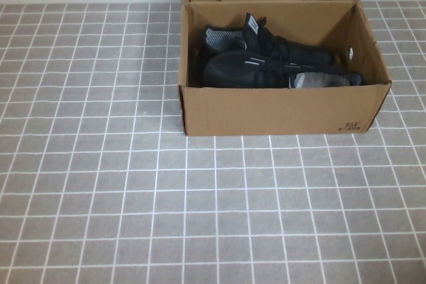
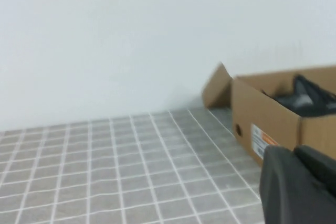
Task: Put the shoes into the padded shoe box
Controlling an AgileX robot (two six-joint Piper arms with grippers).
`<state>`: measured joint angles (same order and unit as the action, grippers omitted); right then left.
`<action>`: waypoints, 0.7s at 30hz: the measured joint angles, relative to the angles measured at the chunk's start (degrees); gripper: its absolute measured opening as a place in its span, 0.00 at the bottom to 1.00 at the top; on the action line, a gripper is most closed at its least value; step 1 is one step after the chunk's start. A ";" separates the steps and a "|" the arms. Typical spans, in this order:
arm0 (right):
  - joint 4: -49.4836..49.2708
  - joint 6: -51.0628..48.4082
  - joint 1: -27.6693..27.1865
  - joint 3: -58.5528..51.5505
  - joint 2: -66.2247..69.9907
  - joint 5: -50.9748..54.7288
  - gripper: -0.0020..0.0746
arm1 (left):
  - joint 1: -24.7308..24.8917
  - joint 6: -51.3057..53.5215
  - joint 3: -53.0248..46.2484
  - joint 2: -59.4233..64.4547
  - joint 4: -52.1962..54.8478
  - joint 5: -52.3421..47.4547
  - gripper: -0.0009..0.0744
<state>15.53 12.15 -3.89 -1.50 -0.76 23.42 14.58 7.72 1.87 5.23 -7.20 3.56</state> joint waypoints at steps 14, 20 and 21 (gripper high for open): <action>0.00 0.00 0.00 0.00 0.00 0.00 0.02 | -7.81 -1.18 -3.50 -5.76 0.91 -24.74 0.01; 0.00 0.00 0.00 0.00 0.00 0.00 0.02 | -8.00 -1.18 -3.50 -5.88 0.91 -25.26 0.01; 0.00 0.00 0.00 0.00 0.00 0.00 0.02 | -8.04 -1.18 -3.50 -5.88 0.91 -25.24 0.01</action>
<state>15.53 12.15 -3.89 -1.50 -0.76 23.42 6.55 6.54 -1.63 -0.65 -6.29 -21.69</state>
